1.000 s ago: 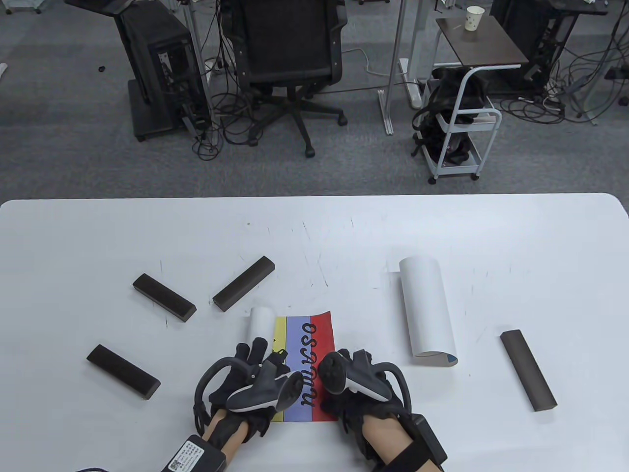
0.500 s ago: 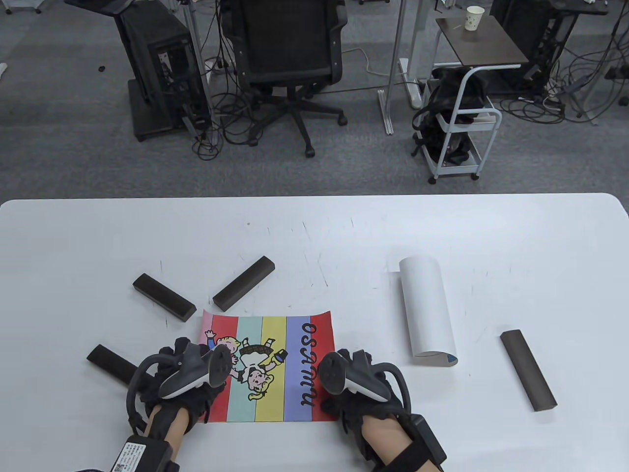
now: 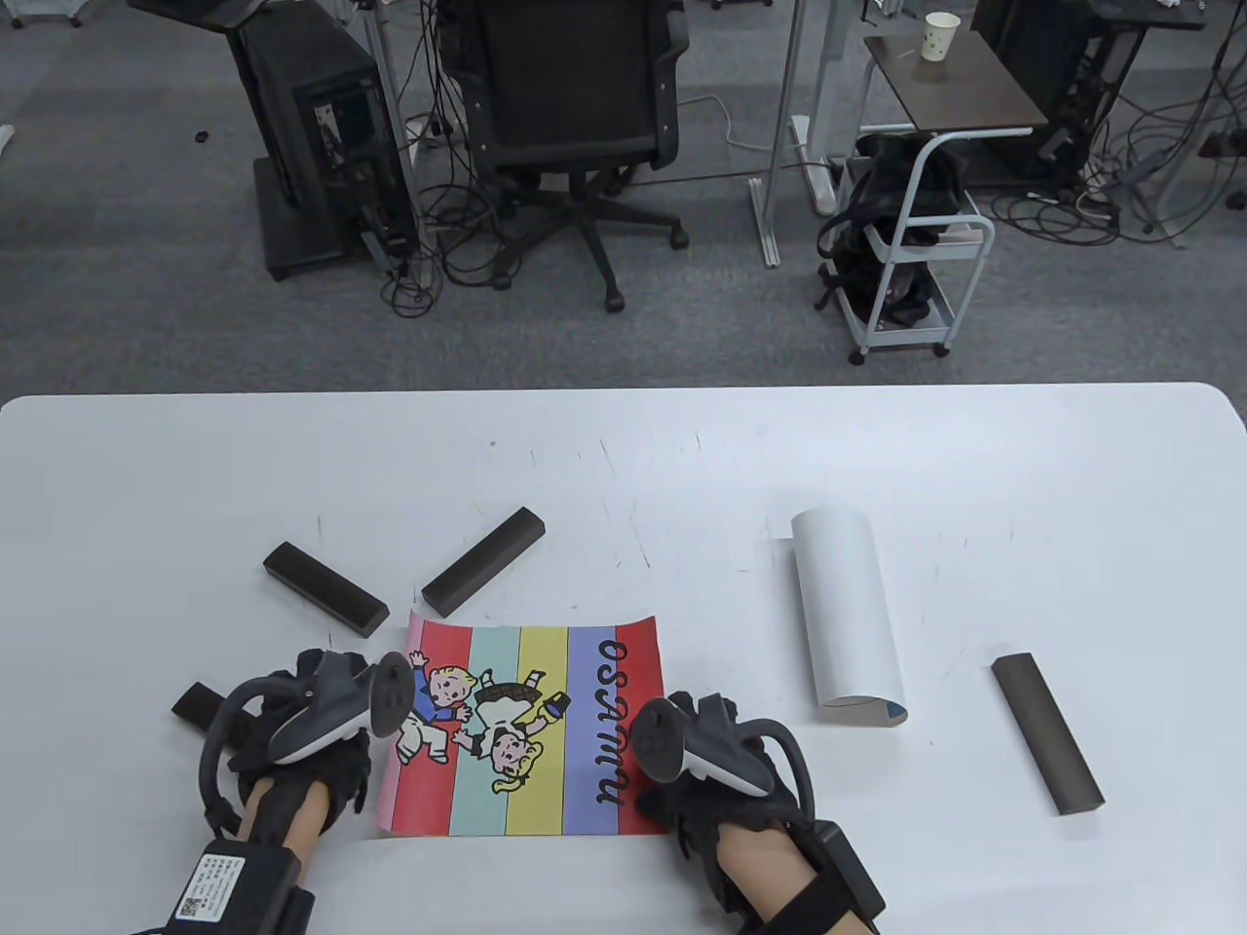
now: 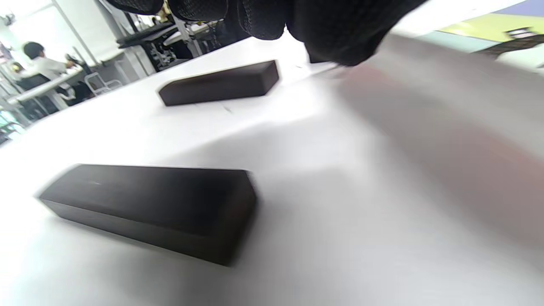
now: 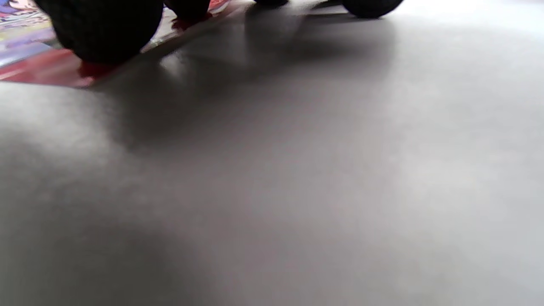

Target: Unroll posters and secure with paperweights

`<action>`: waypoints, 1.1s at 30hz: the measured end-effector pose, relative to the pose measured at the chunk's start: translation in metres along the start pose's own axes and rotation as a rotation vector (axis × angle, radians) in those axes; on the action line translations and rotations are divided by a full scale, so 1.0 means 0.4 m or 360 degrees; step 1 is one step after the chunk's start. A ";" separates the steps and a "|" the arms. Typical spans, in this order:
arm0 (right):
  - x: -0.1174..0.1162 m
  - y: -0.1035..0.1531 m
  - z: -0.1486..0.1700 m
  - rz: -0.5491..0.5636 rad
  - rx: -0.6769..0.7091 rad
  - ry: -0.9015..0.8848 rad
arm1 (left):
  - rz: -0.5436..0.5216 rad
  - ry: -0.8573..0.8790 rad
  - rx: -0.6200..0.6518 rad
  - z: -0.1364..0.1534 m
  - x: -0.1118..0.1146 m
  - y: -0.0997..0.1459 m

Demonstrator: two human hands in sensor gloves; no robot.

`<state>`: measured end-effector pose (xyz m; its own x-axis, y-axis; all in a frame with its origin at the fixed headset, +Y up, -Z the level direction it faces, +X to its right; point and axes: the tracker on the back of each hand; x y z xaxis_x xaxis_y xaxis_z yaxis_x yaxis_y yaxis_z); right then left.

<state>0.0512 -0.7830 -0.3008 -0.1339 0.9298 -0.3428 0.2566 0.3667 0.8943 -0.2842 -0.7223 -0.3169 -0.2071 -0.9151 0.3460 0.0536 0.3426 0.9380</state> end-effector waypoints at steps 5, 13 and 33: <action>0.000 0.000 0.000 -0.0002 -0.0003 -0.0001 | 0.0188 -0.0379 -0.0126 0.056 0.043 -0.019; 0.000 0.000 0.000 -0.0004 -0.0003 -0.0002 | 0.0321 -0.0591 -0.0199 0.095 0.141 -0.055; 0.000 0.001 0.000 -0.0004 0.0000 -0.0003 | -0.0174 -0.0124 -0.0241 0.131 0.075 -0.022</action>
<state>0.0512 -0.7829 -0.3004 -0.1325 0.9290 -0.3457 0.2560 0.3690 0.8935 -0.3422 -0.7417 -0.3157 -0.2946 -0.9237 0.2450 0.1719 0.2010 0.9644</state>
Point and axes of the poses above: the tracker on the back of each hand, its own z axis roughly to the little-finger side, its own y axis roughly from the fingertips to the wrist, x = y × z, and after that the axes turned 7 degrees about y, right-handed
